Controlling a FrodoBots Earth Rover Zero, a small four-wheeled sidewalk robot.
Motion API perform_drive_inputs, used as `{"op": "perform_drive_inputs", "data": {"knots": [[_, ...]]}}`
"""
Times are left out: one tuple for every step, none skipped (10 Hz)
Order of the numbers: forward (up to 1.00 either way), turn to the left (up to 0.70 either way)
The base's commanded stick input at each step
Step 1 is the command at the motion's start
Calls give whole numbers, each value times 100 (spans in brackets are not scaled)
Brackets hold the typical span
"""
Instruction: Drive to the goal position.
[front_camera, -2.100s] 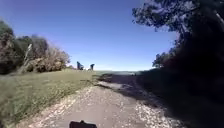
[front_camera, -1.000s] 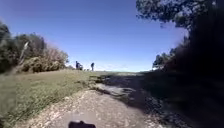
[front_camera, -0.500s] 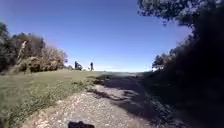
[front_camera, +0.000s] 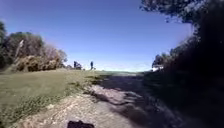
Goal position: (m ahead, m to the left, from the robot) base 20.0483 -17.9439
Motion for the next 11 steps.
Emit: {"op": "perform_drive_inputs", "data": {"knots": [[50,0],[50,0],[50,0],[50,0],[50,0],[50,0],[50,0],[50,0],[50,0],[50,0],[50,0]]}}
